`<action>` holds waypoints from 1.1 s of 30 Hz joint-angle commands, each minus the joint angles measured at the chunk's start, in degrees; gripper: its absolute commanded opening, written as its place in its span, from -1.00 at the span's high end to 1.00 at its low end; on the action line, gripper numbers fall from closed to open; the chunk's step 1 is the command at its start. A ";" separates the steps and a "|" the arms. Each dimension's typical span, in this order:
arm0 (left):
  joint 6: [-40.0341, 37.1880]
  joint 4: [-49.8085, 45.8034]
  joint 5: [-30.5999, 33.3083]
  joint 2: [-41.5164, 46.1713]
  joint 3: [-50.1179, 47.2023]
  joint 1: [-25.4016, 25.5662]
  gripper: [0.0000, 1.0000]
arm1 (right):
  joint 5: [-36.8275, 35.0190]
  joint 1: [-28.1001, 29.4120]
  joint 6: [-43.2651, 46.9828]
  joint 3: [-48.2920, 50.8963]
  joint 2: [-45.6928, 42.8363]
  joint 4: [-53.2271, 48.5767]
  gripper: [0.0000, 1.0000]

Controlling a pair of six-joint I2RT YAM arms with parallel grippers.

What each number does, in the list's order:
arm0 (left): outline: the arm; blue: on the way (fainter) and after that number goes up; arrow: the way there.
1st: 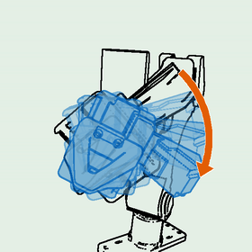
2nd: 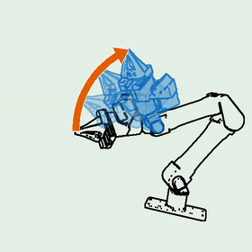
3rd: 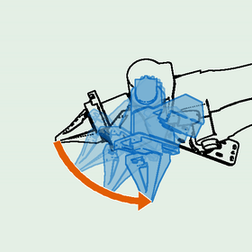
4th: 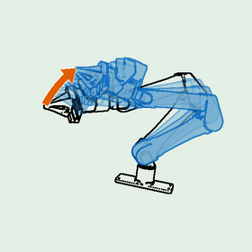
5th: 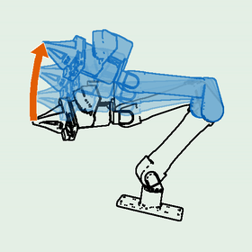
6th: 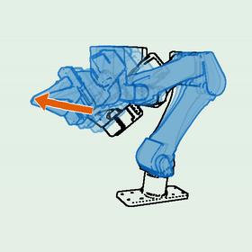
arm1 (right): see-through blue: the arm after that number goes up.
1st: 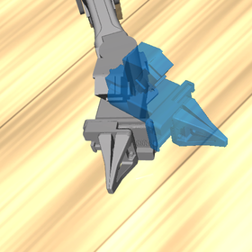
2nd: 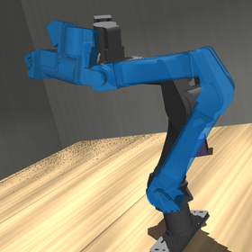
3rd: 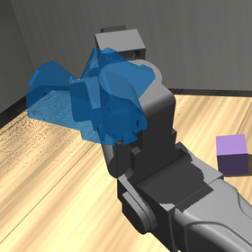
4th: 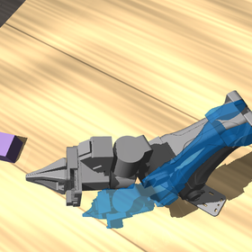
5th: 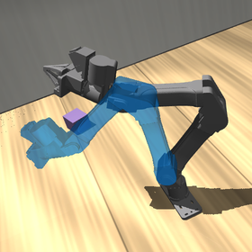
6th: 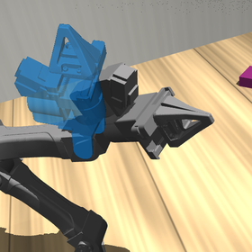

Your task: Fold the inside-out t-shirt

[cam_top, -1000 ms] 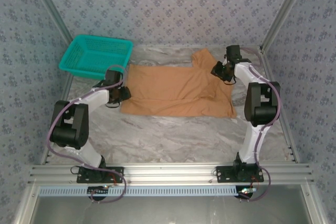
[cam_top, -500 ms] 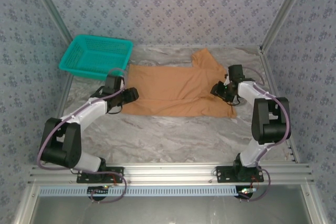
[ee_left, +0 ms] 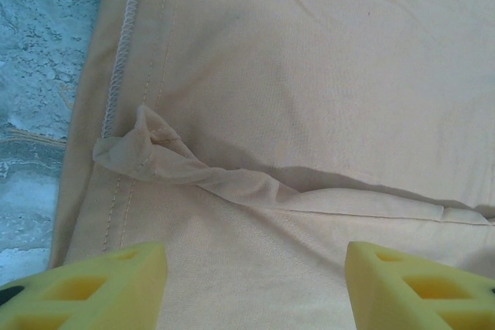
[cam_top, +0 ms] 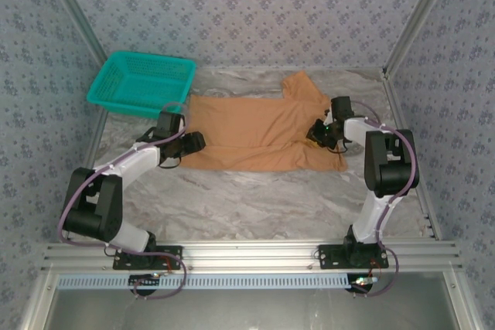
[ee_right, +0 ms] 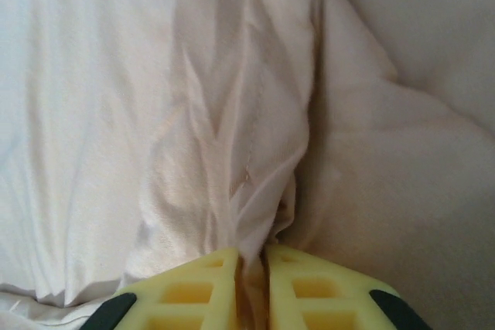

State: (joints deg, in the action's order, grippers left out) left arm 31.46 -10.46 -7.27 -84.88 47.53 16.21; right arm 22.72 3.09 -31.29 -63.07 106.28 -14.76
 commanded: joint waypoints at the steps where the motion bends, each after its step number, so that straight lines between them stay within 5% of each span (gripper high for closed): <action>1: -1.31 -1.04 0.51 0.12 1.51 0.34 -0.24 | 0.73 0.64 -0.69 -3.23 -0.02 1.27 0.76; 11: -2.71 -3.17 2.27 1.62 1.62 0.32 -0.25 | -0.37 4.63 -2.91 -14.98 6.24 3.55 0.90; 18: -3.82 -5.27 2.06 4.28 1.37 0.23 -0.28 | -3.68 5.97 -1.26 -24.00 11.57 -0.18 0.32; 24: -2.61 -3.16 -1.53 4.66 0.71 0.32 -0.36 | -8.32 3.82 7.23 -13.44 0.04 -6.44 0.10; 28: -1.41 -1.23 -5.97 1.41 1.27 0.32 -0.37 | -8.16 2.59 6.84 0.44 -7.94 -6.31 0.09; 33: -2.52 -1.09 -4.19 -3.41 3.50 0.32 -0.35 | -9.62 -0.31 6.26 9.31 -11.82 -7.78 0.11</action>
State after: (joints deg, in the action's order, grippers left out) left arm 29.56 -12.60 -11.16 -86.48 48.77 16.23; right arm 15.14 4.10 -26.02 -57.30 95.44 -19.66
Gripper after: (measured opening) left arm 0.674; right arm 0.446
